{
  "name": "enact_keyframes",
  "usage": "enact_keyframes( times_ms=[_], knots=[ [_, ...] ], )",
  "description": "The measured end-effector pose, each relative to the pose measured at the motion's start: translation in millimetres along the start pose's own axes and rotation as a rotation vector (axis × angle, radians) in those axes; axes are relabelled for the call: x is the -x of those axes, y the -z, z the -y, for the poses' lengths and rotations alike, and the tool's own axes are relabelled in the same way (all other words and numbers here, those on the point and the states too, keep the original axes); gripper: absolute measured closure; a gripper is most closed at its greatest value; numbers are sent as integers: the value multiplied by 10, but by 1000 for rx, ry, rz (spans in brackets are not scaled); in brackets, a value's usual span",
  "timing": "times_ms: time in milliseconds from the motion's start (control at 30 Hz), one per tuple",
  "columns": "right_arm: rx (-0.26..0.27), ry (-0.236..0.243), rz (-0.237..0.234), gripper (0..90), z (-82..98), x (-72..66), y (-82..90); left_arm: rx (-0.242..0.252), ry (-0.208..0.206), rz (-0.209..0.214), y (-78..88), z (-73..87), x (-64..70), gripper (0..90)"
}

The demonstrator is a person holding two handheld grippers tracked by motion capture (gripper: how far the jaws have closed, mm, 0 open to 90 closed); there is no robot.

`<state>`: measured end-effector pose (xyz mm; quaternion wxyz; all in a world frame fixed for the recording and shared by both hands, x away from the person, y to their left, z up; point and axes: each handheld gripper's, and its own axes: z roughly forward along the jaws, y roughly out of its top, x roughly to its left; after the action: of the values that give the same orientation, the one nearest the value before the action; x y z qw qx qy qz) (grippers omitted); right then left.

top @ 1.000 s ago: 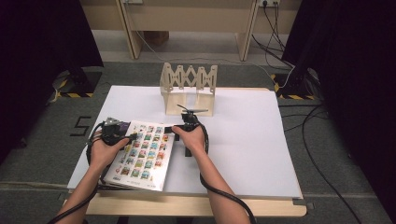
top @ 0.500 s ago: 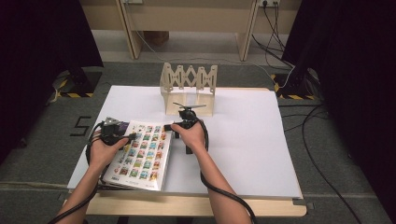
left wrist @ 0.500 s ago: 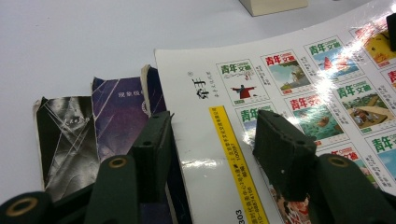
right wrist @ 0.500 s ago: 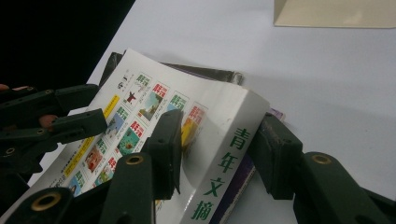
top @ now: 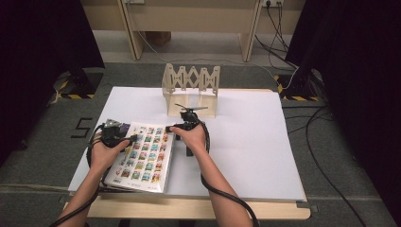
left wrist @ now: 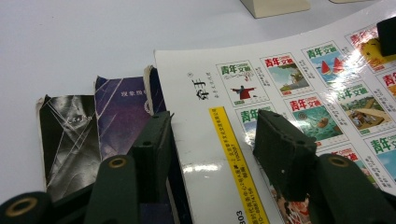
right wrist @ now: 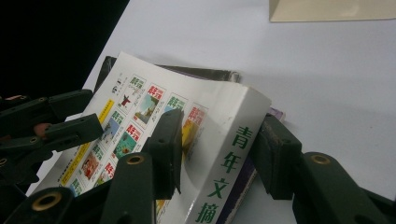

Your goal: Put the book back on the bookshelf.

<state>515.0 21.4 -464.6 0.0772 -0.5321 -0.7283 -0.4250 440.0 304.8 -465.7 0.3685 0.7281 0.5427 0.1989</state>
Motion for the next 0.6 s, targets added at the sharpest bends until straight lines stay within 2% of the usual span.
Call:
enact_keyframes(
  times_ms=[67,167,200,233,267,333,433,600],
  knots=[
    [-1,-12,-7,592,-6,-3,2,12,-8,10,-6,4,-16,463],
    [8,-67,-43,660,-30,-21,36,16,2,17,7,14,-41,464],
    [10,-60,-41,663,-40,-50,48,18,2,22,12,17,-51,465],
    [11,-48,-36,665,-48,-78,59,29,-20,25,14,14,-74,472],
    [12,-41,-35,668,-58,-103,71,27,3,29,31,22,-72,484],
    [18,-40,-47,677,-81,-140,99,50,18,36,57,27,-96,496],
    [38,-32,-52,687,-105,-196,142,85,28,24,118,24,-130,496],
    [76,-34,-59,706,-140,-270,233,109,45,3,214,24,-199,487]
  ],
)
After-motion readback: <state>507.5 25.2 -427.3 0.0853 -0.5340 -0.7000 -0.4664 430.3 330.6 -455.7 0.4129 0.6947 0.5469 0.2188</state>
